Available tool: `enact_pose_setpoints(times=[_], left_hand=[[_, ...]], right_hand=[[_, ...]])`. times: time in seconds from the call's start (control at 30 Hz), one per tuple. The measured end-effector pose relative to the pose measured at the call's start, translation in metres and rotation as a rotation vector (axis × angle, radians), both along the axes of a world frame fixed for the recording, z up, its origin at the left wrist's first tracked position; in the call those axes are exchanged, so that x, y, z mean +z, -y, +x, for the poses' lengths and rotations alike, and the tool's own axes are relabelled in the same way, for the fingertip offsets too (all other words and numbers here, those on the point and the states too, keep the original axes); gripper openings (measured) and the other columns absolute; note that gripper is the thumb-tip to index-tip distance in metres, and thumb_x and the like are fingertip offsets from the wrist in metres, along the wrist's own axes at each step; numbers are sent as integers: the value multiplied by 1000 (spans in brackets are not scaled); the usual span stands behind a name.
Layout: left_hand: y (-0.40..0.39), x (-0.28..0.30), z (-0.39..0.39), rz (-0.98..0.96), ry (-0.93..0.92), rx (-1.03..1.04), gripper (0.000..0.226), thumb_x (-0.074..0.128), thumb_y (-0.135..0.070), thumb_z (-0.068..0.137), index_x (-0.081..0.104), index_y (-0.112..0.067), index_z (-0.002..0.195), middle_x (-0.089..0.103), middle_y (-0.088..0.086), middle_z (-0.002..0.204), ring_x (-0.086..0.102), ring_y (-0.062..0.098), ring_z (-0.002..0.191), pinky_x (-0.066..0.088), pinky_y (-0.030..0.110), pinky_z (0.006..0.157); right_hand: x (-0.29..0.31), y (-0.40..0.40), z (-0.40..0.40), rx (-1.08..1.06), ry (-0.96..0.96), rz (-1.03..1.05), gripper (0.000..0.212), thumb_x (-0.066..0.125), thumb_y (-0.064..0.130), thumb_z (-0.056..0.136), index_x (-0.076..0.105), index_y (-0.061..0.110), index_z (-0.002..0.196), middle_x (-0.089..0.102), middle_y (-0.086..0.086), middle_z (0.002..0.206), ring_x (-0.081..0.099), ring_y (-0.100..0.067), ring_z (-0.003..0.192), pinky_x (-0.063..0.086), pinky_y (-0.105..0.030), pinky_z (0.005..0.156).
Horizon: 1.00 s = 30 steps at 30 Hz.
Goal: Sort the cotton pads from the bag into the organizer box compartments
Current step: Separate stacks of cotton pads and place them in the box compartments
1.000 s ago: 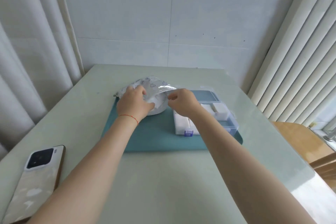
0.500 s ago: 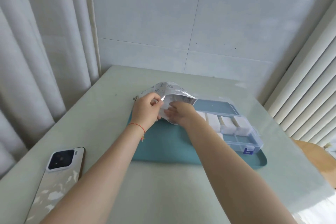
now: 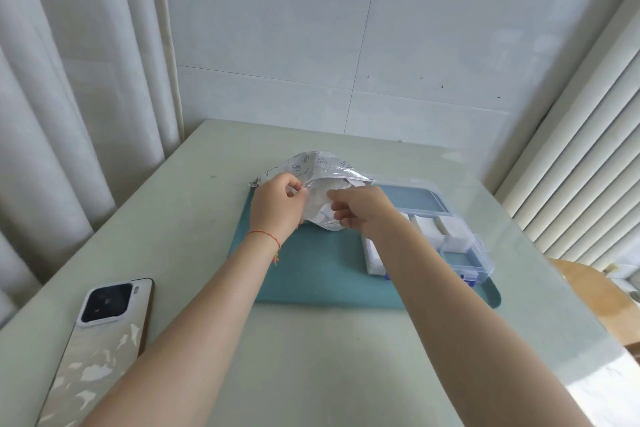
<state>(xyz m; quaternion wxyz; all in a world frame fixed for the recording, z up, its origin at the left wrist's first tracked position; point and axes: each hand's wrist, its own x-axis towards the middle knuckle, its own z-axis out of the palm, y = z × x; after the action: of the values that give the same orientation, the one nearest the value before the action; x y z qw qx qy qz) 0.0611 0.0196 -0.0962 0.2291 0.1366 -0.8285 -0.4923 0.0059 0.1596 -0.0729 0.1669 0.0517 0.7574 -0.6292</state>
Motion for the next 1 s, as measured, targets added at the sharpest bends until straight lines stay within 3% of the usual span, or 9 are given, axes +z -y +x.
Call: enact_pose_setpoints(times=[0.1, 0.2, 0.33, 0.43, 0.57, 0.67, 0.77, 1.0], left_hand=[[-7, 0, 1, -74, 35, 25, 10, 63, -24, 85, 59, -26, 76, 65, -1, 71, 67, 26, 67, 56, 38, 69], [-15, 5, 5, -140, 60, 23, 5, 66, -23, 83, 63, -23, 86, 63, -3, 81, 62, 21, 77, 43, 28, 64], [-24, 10, 13, -222, -16, -28, 3, 66, -22, 81, 64, -22, 83, 57, -8, 70, 54, 13, 68, 38, 23, 57], [-30, 12, 16, -265, -7, -62, 7, 64, -22, 82, 66, -24, 76, 58, -11, 61, 55, 8, 63, 41, 22, 57], [-33, 14, 16, -216, 59, -72, 16, 57, -23, 84, 65, -18, 71, 63, -4, 60, 64, 18, 61, 49, 25, 58], [-38, 13, 16, -122, 99, -69, 29, 50, -24, 84, 66, -4, 70, 68, 10, 62, 65, 23, 50, 56, 36, 60], [-48, 15, 19, 17, 199, -118, 32, 48, -24, 88, 68, -5, 71, 71, 7, 64, 65, 21, 48, 57, 33, 59], [-74, 4, 20, 112, 371, -382, 23, 67, -26, 88, 63, -6, 101, 68, 7, 84, 66, 20, 53, 52, 27, 49]], right_hand=[[5, -13, 6, 26, -49, 22, 15, 72, 8, 86, 61, 1, 95, 59, -10, 70, 55, -17, 50, 47, -21, 43], [4, -19, 9, 26, -60, 15, 19, 70, 0, 85, 60, -2, 101, 60, -12, 70, 59, -15, 45, 51, -21, 43], [1, -24, 9, -1, -58, 3, 27, 67, -5, 84, 58, -2, 109, 62, -12, 71, 57, -11, 39, 47, -19, 40], [2, -29, 10, -10, -71, 8, 15, 65, -6, 84, 62, 0, 97, 60, -12, 68, 55, -13, 42, 45, -19, 40], [7, -43, 11, -4, -69, -7, 6, 61, -4, 84, 63, 1, 82, 58, -12, 68, 52, -16, 47, 43, -23, 45], [13, -60, 13, 1, -24, -119, 14, 56, -4, 85, 58, 2, 73, 52, -9, 63, 43, -17, 49, 36, -23, 42], [17, -78, 15, -15, 36, -208, 17, 52, -4, 85, 54, 5, 71, 47, -7, 60, 38, -15, 46, 32, -21, 38], [7, -103, 17, 59, -84, 123, 8, 52, 2, 84, 57, 6, 78, 53, -8, 67, 50, -19, 51, 46, -26, 49]])
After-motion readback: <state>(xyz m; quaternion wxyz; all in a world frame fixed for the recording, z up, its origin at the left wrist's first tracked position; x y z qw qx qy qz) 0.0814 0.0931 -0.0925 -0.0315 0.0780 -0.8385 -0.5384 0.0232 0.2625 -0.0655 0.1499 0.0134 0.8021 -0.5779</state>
